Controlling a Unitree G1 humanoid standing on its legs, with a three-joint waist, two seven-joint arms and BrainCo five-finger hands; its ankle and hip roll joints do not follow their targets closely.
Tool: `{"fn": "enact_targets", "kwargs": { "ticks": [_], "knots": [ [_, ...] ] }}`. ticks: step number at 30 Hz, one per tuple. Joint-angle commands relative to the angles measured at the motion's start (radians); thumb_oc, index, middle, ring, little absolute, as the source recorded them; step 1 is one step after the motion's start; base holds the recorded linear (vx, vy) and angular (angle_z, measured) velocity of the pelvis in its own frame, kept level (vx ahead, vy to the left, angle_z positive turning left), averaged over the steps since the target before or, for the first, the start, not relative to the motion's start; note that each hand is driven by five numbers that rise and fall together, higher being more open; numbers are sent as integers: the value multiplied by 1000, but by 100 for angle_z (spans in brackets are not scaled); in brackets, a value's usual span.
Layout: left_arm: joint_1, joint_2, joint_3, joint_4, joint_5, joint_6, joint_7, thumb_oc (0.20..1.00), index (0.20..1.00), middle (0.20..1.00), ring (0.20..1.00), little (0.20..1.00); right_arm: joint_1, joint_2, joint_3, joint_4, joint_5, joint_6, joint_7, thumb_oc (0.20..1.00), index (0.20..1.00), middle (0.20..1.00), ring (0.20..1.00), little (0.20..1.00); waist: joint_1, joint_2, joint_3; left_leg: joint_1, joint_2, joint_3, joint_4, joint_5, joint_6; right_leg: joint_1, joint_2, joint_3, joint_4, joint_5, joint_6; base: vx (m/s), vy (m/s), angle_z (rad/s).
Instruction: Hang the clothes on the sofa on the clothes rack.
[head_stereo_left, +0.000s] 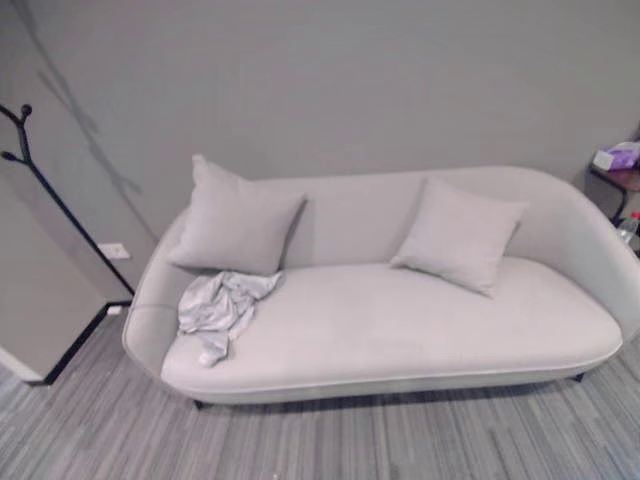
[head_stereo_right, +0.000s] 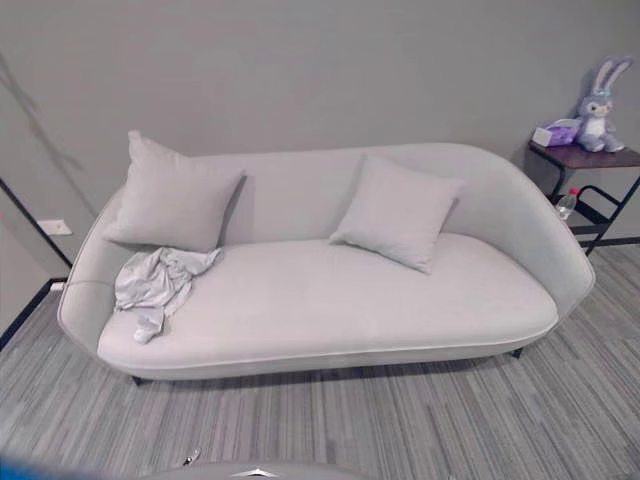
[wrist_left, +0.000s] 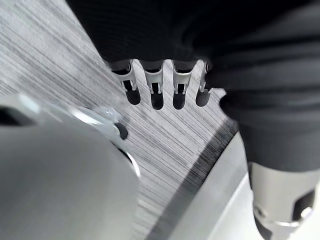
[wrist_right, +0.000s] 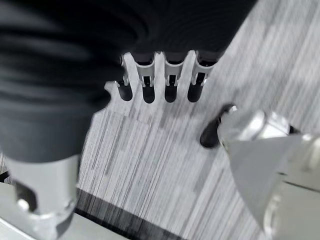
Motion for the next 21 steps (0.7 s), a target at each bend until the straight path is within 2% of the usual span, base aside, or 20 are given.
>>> {"fn": "enact_targets", "kwargs": {
  "ticks": [1,2,3,5,8,9,10,11,12,13,14,15,16,17,18,19,21],
  "knots": [
    [-46,-41,28,-3,-31,-36,12,1000,1000,1000,1000,1000,-70,6,-2,41,-47,1,16,1000,1000,1000,1000,1000,-4,-12,38,28,118,-8,-114,90,-42,80,-86,-29,-168,96,111,112,306,17],
    [-49,-43,28,-1,-32,-39,18,1000,1000,1000,1000,1000,-70,2,-2,36,-49,0,15,1000,1000,1000,1000,1000,-7,-4,38,29,151,12,-160,133,-55,77,-97,-32,-165,91,118,112,306,20],
    [-49,-44,28,-1,-32,-39,18,1000,1000,1000,1000,1000,-70,1,-2,35,-49,0,15,1000,1000,1000,1000,1000,-7,-3,37,34,152,14,-170,138,-57,76,-96,-31,-164,90,118,83,219,20],
    [-59,-51,16,-7,-40,-49,41,1000,1000,1000,1000,1000,-60,-12,-7,26,-55,-7,3,1000,1000,1000,1000,1000,-18,24,35,-27,256,84,-203,218,-101,88,-131,-50,-153,75,141,166,347,22],
    [-58,-54,11,-10,-38,-50,47,1000,1000,1000,1000,1000,-50,-16,-13,27,-58,-7,0,1000,1000,1000,1000,1000,-21,36,28,-46,279,105,-203,229,-115,101,-144,-66,-153,71,148,204,314,45],
    [-51,-61,7,-10,-41,-48,56,1000,1000,1000,1000,1000,-28,-25,-32,34,-70,0,-5,1000,1000,1000,1000,1000,-18,57,14,-60,294,120,-203,263,-137,142,-173,-88,-158,72,164,486,612,45],
    [-42,-62,23,12,-48,-41,48,1000,1000,1000,1000,1000,-14,-25,-52,49,-78,7,-5,1000,1000,1000,1000,1000,-8,64,0,-57,282,109,-199,237,-131,180,-205,-97,-164,78,184,486,615,44],
    [-42,-61,23,13,-48,-41,48,1000,1000,1000,1000,1000,-13,-24,-52,49,-79,7,-5,1000,1000,1000,1000,1000,-9,62,0,-57,279,108,-198,236,-130,183,-207,-99,-166,78,185,373,455,44],
    [-43,-58,29,24,-47,-29,43,1000,1000,1000,1000,1000,-11,-21,-64,50,-80,13,-1,1000,1000,1000,1000,1000,-6,52,-2,-68,261,102,-164,221,-127,195,-236,-105,-167,95,195,342,400,13],
    [-47,-31,43,45,-47,-29,44,1000,1000,1000,1000,1000,-1,-2,-85,59,-66,18,-2,1000,1000,1000,1000,1000,4,14,-3,-99,208,91,-68,152,-102,212,-295,-113,-157,168,214,430,555,-16],
    [-57,-16,36,49,-13,-34,42,1000,1000,1000,1000,1000,5,15,-81,54,-63,23,16,1000,1000,1000,1000,1000,10,-8,-2,-121,174,98,-33,117,-81,206,-337,-114,-134,250,227,381,565,-14],
    [-65,-4,27,44,11,-34,42,1000,1000,1000,1000,1000,1,24,-72,46,-68,21,20,1000,1000,1000,1000,1000,13,-22,-5,-128,143,108,-21,92,-57,188,-368,-113,-106,289,227,147,301,13],
    [-65,-3,27,44,11,-34,42,1000,1000,1000,1000,1000,2,24,-72,46,-68,21,20,1000,1000,1000,1000,1000,14,-23,-7,-129,143,109,-21,92,-56,186,-369,-113,-106,289,227,154,321,32],
    [-71,9,12,41,42,-34,36,1000,1000,1000,1000,1000,2,24,-68,45,-75,12,19,1000,1000,1000,1000,1000,19,-35,-5,-123,108,118,-26,69,-35,174,-401,-123,-72,352,233,234,474,14],
    [-76,22,-7,29,70,-29,38,1000,1000,1000,1000,1000,-10,30,-52,29,-81,7,16,1000,1000,1000,1000,1000,24,-38,-3,-94,44,132,-51,33,14,137,-449,-155,9,438,219,351,630,-6],
    [-77,31,-14,26,82,-27,40,1000,1000,1000,1000,1000,-17,32,-48,22,-81,4,13,1000,1000,1000,1000,1000,24,-38,2,-63,16,128,-73,7,26,123,-473,-159,62,468,230,315,596,-8],
    [-78,39,-20,27,104,-26,39,1000,1000,1000,1000,1000,-21,38,-34,10,-84,1,18,1000,1000,1000,1000,1000,25,-34,5,-41,-5,137,-93,-2,42,110,-484,-182,98,465,228,162,299,2]
  ]
}}
